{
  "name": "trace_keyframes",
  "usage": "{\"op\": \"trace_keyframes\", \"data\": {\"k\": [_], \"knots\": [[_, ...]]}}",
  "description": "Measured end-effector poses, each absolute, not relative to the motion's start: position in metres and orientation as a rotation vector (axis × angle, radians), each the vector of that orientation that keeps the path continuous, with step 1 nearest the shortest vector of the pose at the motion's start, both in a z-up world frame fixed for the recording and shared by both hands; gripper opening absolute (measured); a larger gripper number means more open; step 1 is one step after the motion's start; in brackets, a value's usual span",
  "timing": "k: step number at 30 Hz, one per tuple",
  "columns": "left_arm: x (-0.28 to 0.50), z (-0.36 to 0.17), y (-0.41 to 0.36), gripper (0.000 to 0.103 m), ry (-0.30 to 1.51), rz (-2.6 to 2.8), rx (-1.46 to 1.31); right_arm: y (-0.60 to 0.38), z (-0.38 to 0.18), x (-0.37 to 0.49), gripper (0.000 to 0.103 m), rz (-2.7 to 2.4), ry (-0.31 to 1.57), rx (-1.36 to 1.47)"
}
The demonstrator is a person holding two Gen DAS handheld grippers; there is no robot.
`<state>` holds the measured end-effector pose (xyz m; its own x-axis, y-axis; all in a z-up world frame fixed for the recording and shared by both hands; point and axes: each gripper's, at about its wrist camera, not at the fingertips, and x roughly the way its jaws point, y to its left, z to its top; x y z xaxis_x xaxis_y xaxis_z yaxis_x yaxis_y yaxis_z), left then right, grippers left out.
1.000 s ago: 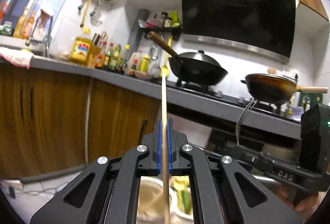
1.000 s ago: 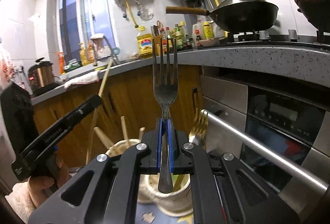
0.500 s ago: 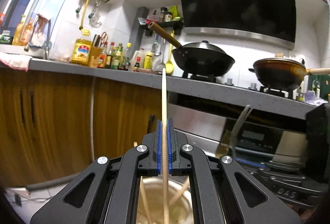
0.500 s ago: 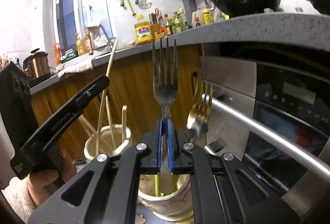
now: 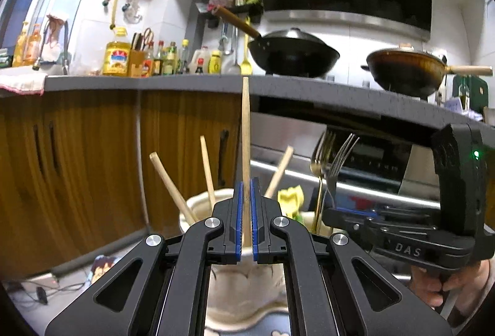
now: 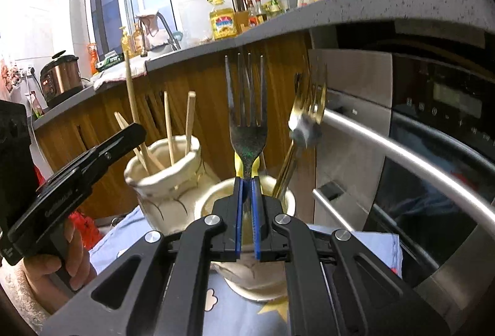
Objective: Organize utensils
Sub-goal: 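Drop the chopstick into the tall cup with left tool while right drops silver fork in short cup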
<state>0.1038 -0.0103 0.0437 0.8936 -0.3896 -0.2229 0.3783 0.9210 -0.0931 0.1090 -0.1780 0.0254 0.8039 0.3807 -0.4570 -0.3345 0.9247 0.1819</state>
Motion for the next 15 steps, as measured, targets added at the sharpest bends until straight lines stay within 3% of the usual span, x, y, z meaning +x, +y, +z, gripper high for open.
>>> {"op": "trace_keyframes", "data": {"k": [8, 15], "knots": [[0.104, 0.033, -0.009, 0.005, 0.292, -0.391, -0.043, -0.177, 0.015, 0.111, 0.005, 0.366, 0.543, 0.089], [0.102, 0.032, -0.009, 0.021, 0.293, -0.393, -0.043, -0.178, 0.015, 0.111, 0.006, 0.361, 0.546, 0.092]]}}
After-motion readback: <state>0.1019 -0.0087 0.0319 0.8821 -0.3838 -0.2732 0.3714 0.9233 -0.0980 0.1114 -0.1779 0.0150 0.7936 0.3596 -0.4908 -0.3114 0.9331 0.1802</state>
